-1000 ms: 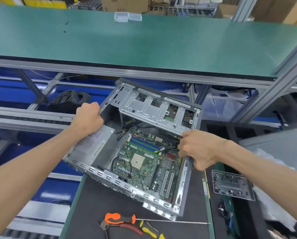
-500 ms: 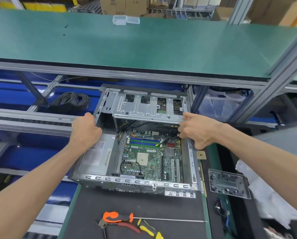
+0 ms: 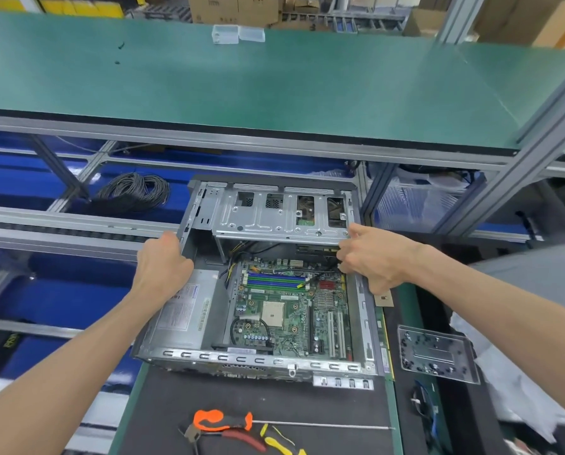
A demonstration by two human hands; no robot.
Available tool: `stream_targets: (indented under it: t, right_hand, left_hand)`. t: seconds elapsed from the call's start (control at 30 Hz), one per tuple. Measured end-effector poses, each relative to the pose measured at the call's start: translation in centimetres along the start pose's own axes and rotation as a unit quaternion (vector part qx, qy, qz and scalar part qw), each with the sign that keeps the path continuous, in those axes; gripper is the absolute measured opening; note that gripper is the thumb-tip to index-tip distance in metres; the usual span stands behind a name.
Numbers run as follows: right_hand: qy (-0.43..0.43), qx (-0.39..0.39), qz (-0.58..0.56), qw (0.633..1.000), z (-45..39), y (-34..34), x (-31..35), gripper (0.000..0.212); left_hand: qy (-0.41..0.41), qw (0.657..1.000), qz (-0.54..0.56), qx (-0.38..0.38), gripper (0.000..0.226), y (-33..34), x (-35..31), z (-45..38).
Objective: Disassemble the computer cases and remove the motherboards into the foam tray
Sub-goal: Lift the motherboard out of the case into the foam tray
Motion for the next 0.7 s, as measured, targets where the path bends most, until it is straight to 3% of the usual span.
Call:
stream_targets:
  t: [0.13,0.23,0.33,0.4,0.5,0.57,0.63,0.7]
  right_hand:
    - [0.015,-0.015,-0.039,0.999,-0.1,0.3,-0.1,0.021]
    - [0.032,-0.040,-0.076,0.996,0.0,0.3,0.2,0.020]
    - [0.056,-0.094,-0.087,0.990,0.0,-0.9,1.3,0.032]
    - [0.089,-0.162,-0.145,0.972,-0.4,-2.3,2.6,0.039]
    - [0.159,-0.201,-0.328,0.909,-2.2,-2.8,5.1,0.045]
    - [0.204,-0.175,-0.419,0.868,-3.9,-1.9,6.4,0.040]
    - [0.240,-0.146,-0.459,0.843,-5.2,-0.7,7.2,0.025]
    - [0.258,-0.120,-0.471,0.835,-6.0,0.2,8.2,0.013]
  left_hand:
    - [-0.006,1.000,-0.016,-0.002,0.025,0.1,0.0,-0.1]
    - [0.031,0.998,-0.049,0.002,0.013,-0.2,-0.3,-0.3]
    - [0.056,0.995,-0.082,0.007,0.039,-0.9,-1.4,0.2]
    - [0.135,0.985,-0.100,-0.030,0.039,-1.3,-3.4,1.4]
    - [0.352,0.932,-0.074,-0.056,0.025,-0.6,-7.5,5.1]
    - [0.406,0.910,-0.085,0.026,0.027,1.7,-9.1,6.2]
    - [0.380,0.904,-0.128,0.150,0.035,5.0,-9.8,6.1]
    - [0.364,0.882,-0.199,0.222,0.051,7.8,-10.6,5.7]
Point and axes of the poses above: each hand's wrist, its own z-axis away from the middle knuckle, its own y-axis out of the palm, x = y × z, the point moved 7 cm from there along -z, towards the middle knuckle, and after that the axes turned 7 degrees about -y, right-handed, at the moved point
